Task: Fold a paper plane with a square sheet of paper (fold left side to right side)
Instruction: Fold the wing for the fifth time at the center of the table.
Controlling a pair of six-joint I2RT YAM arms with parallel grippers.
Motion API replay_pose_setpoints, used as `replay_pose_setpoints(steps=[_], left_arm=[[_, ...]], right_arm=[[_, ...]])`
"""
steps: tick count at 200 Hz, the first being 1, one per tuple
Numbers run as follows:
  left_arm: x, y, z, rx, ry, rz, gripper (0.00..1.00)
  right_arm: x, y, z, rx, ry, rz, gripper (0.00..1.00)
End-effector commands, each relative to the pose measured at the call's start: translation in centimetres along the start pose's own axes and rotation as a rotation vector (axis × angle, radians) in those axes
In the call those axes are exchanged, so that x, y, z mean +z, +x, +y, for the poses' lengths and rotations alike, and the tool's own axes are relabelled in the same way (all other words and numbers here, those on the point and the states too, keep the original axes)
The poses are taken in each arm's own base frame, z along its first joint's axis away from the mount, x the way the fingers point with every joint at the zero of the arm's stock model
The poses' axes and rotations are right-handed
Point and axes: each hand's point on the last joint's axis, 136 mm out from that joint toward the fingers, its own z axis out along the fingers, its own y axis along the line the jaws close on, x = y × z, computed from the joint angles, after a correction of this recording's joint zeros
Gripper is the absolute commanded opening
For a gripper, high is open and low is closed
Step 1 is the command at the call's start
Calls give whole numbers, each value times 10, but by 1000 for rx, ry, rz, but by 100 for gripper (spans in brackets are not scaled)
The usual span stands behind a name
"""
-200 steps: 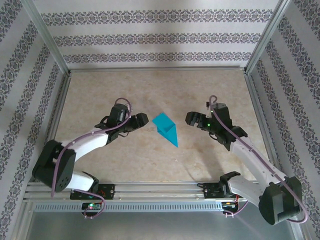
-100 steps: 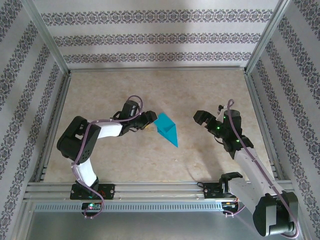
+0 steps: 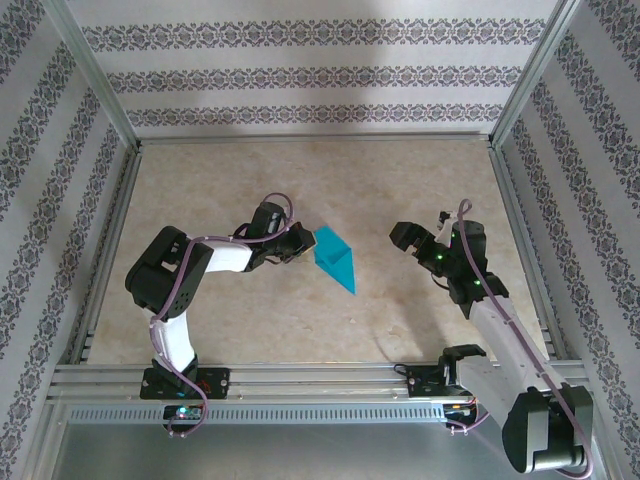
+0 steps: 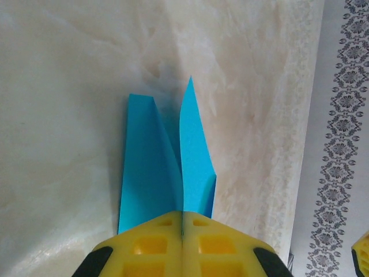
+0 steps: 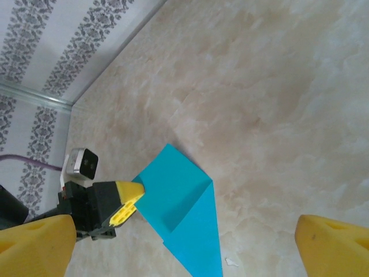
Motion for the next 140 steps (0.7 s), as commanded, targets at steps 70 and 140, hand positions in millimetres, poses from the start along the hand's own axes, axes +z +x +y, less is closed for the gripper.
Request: replay_pose_setpoints(steps=[70, 140], left_arm=[[-76, 38, -94, 295, 460, 157, 0], [-84, 53, -100, 302, 525, 237, 0]], right_arm=[[23, 49, 61, -185, -416, 410, 98], [49, 88, 81, -188, -537, 598, 94]])
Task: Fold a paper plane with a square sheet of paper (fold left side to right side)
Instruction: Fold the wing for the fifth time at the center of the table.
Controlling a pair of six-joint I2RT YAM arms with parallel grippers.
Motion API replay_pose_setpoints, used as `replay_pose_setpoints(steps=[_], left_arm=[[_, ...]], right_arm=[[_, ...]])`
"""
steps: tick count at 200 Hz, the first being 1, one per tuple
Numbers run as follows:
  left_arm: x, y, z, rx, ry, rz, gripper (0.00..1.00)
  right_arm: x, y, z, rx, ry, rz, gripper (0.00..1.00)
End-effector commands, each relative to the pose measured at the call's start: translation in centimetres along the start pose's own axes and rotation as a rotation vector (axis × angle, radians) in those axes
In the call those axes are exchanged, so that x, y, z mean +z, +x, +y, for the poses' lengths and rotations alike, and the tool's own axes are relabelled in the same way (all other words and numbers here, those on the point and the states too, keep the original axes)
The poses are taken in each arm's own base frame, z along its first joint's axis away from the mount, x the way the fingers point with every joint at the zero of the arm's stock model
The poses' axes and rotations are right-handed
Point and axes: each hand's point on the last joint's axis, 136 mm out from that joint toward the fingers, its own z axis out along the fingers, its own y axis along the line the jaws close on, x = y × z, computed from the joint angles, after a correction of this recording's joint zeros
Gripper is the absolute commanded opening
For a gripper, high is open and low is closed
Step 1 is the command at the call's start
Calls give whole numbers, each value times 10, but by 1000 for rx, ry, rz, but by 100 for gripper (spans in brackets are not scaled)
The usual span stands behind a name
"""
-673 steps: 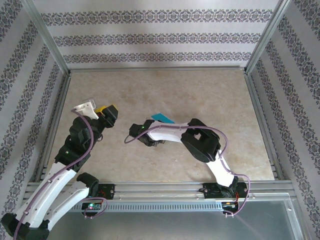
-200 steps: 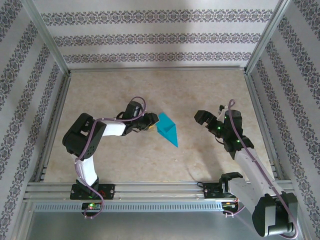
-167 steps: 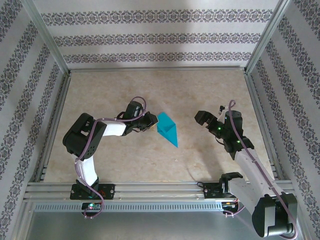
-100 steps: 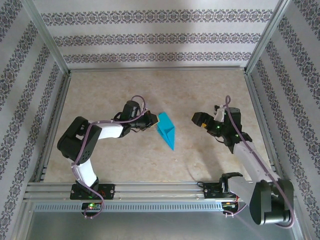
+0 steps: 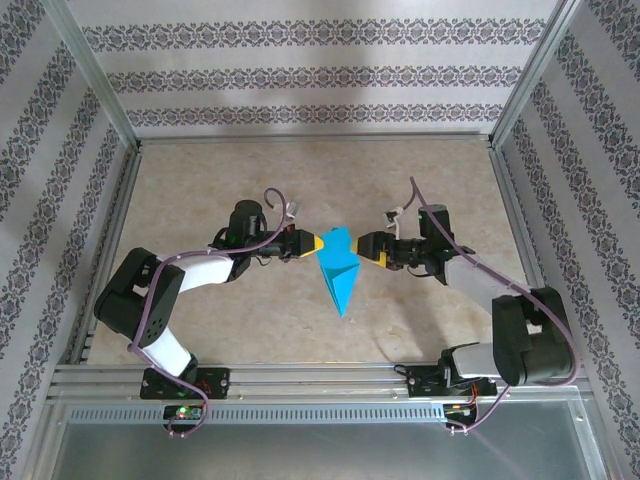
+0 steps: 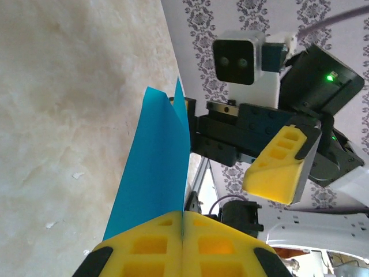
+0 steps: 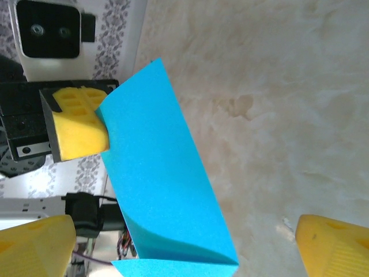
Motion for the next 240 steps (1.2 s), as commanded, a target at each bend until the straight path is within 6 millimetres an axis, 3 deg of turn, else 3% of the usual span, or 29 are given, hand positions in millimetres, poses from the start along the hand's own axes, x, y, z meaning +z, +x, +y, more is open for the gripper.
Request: replay_pose_setpoints(steps=[1, 47, 101, 169, 197, 215, 234, 240], left_arm=[[-3, -1, -12, 62, 64, 9, 0], [1, -1, -2, 31, 68, 8, 0], [0, 9, 15, 16, -3, 36, 0], [-3, 15, 16, 25, -25, 59, 0], [-3, 17, 19, 26, -46, 63, 0], [-5, 17, 21, 30, -63, 60, 0], [-7, 18, 31, 31, -136, 61, 15], [-11, 20, 40, 32, -198, 67, 22]], right_arm=[[11, -5, 25, -96, -106, 49, 94], [25, 1, 35, -89, -158, 122, 75], [23, -10, 34, -106, -116, 88, 61], [28, -22, 28, -132, -32, 68, 46], [38, -20, 21, -144, 29, 81, 33], [44, -21, 12, -139, 79, 76, 18], [47, -22, -2, -118, 133, 66, 0], [48, -23, -7, -105, 152, 63, 0]])
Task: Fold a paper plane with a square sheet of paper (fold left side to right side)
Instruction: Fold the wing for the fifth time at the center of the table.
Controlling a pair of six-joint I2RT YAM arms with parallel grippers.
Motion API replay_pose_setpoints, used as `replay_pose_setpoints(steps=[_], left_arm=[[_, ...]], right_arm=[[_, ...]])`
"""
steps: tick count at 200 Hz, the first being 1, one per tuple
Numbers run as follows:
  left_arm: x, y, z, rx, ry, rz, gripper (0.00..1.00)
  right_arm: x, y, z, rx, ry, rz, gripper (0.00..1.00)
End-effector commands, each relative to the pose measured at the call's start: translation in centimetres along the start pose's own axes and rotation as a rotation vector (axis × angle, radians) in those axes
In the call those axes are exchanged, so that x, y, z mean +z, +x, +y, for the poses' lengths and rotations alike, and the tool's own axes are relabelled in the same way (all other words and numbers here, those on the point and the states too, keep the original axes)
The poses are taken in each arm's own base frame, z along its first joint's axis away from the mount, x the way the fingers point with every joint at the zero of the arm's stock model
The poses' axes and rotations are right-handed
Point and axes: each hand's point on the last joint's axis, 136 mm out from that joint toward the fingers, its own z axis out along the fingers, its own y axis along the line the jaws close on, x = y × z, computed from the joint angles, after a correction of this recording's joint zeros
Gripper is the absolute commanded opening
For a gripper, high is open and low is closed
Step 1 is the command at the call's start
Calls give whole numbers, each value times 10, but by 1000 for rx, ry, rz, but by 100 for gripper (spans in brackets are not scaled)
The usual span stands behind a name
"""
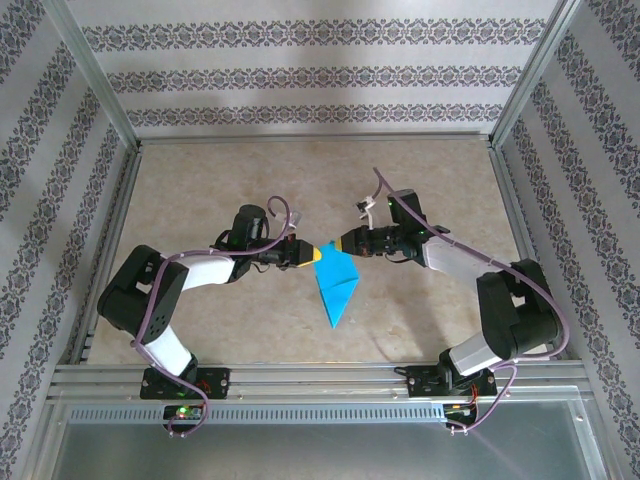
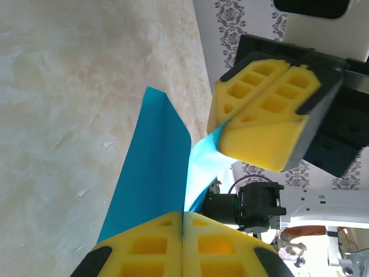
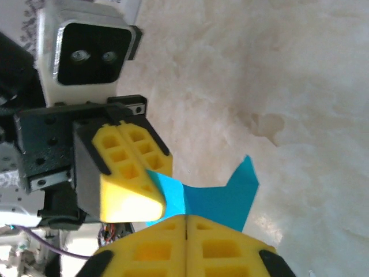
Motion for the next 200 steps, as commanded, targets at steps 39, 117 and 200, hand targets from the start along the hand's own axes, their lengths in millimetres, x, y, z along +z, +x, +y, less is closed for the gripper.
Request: replay_pose_setpoints(steps=[39, 117, 200], left_arm=[[-45, 7, 51, 65, -506, -1, 38], [-39, 27, -11, 482, -717, -27, 38], [47, 72, 5, 675, -902, 240, 44]], right_arm=[[13, -4, -52, 103, 195, -28, 0], [5, -18, -80, 434, 310, -120, 0], [5, -22, -90, 520, 316, -133, 0]])
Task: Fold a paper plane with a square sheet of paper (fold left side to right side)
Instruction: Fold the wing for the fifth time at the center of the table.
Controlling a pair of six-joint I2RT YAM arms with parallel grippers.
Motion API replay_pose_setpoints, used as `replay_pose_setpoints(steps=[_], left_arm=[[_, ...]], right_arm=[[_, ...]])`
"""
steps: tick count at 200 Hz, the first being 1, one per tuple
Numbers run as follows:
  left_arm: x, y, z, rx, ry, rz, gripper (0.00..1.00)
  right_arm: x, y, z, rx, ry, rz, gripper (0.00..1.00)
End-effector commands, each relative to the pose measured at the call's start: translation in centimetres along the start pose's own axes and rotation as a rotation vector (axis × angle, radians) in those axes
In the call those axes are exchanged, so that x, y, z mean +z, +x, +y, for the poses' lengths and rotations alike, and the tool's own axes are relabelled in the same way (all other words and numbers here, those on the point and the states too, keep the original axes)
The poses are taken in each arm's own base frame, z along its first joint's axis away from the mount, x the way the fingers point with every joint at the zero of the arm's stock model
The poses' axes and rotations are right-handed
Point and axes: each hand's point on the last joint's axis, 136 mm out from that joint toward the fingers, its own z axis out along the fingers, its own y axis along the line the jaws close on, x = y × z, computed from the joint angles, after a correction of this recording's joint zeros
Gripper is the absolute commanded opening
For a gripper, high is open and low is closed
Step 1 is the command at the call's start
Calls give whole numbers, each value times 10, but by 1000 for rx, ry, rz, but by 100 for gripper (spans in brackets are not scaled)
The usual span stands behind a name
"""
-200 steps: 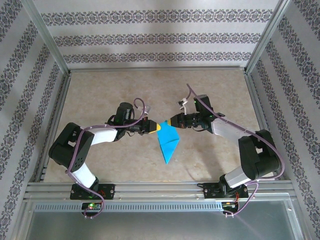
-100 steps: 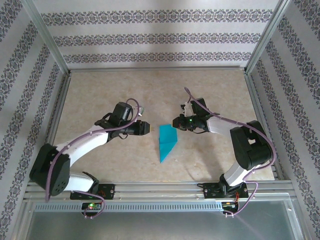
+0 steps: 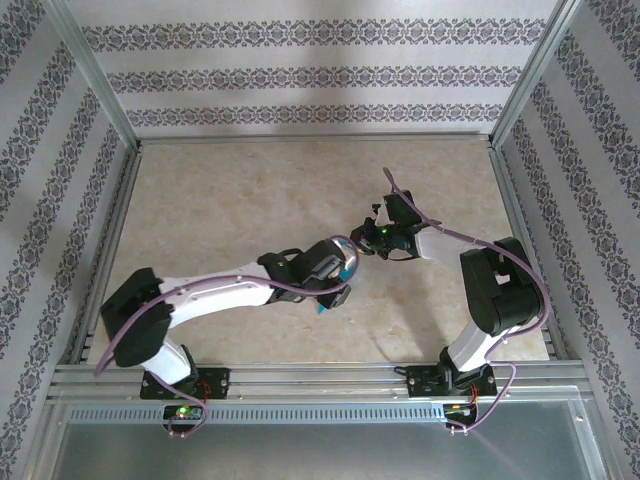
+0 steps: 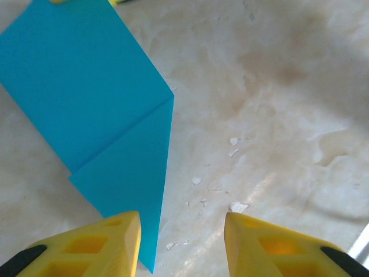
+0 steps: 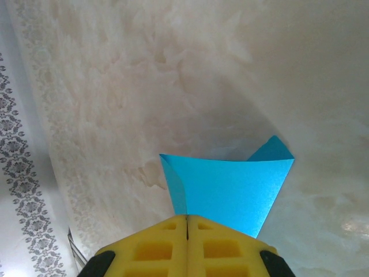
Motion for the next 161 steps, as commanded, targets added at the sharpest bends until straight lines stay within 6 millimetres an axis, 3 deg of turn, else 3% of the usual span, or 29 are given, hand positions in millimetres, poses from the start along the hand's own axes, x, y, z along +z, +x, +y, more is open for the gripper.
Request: replay_pose_setpoints(steps=[1, 71, 161], left_arm=[[10, 8, 11, 69, -121, 73, 44], [37, 22, 26, 118, -250, 192, 43], [48, 38, 33, 129, -272, 228, 27]], right_arm=[[2, -6, -1, 33, 13, -7, 0], [3, -5, -2, 33, 14, 0, 0], [7, -3, -12, 44, 37, 4, 0]])
